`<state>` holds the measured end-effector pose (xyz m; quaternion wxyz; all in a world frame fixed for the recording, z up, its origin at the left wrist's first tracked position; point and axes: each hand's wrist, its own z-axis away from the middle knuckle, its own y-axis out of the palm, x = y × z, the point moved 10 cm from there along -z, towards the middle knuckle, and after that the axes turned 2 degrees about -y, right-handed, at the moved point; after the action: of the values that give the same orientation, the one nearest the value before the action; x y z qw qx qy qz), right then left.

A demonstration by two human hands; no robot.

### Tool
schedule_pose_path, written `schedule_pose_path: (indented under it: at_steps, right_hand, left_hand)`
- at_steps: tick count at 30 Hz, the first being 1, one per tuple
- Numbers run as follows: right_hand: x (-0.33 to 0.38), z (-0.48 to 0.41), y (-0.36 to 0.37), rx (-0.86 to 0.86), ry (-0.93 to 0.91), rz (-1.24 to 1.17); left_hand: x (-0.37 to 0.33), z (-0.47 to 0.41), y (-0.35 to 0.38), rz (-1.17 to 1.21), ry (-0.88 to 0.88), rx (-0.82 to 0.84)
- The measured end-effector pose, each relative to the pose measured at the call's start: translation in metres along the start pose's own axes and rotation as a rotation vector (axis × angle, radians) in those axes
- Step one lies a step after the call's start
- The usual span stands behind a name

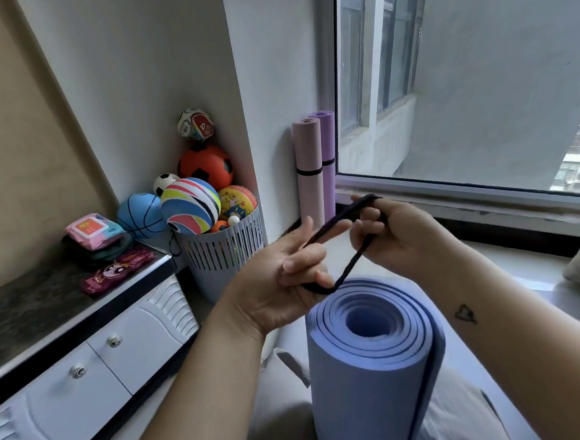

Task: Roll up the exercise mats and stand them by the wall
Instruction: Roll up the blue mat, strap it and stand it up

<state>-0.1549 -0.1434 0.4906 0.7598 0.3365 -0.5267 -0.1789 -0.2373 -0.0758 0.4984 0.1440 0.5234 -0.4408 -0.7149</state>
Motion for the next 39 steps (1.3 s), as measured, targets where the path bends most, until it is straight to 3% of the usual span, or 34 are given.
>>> schedule_pose_path:
  at_steps: [4, 9, 12, 15, 19, 22, 28, 31, 34, 39]
  right_hand:
    - [-0.007, 0.008, 0.01, 0.117, 0.022, 0.236]
    - [-0.005, 0.013, 0.017, 0.211, -0.041, 0.56]
    - [0.001, 0.017, 0.02, 0.234, -0.124, 0.69]
    - [0.007, 0.024, 0.028, 0.33, -0.141, 0.715]
    - [-0.004, 0.035, 0.038, 0.572, 0.093, 0.551]
    - [-0.004, 0.037, 0.039, 0.653, 0.17, 0.503]
    - [-0.006, 0.058, 0.057, 0.886, 0.177, 0.568]
    - [0.003, 0.048, 0.059, 0.793, 0.097, 0.496]
    - [0.008, 0.039, 0.059, 0.707, 0.075, 0.38]
    - [0.002, 0.045, 0.065, 0.764, 0.149, 0.227]
  left_hand:
    - [0.002, -0.001, 0.005, -0.196, -0.035, 0.021]
    - [-0.016, -0.001, 0.006, -0.543, 0.075, -0.208]
    - [-0.04, -0.003, 0.002, -0.58, 0.26, -0.358]
    - [-0.055, -0.001, 0.003, -0.64, 0.37, -0.421]
    - [-0.06, 0.001, 0.005, -0.822, 0.377, -0.436]
    - [-0.064, 0.005, 0.004, -0.885, 0.378, -0.422]
    - [-0.066, 0.008, 0.002, -0.886, 0.363, -0.372]
    - [-0.062, 0.008, 0.004, -0.824, 0.325, -0.329]
    - [-0.042, 0.004, 0.011, -0.612, 0.184, -0.187]
    - [-0.015, -0.001, 0.031, -0.29, 0.071, -0.011]
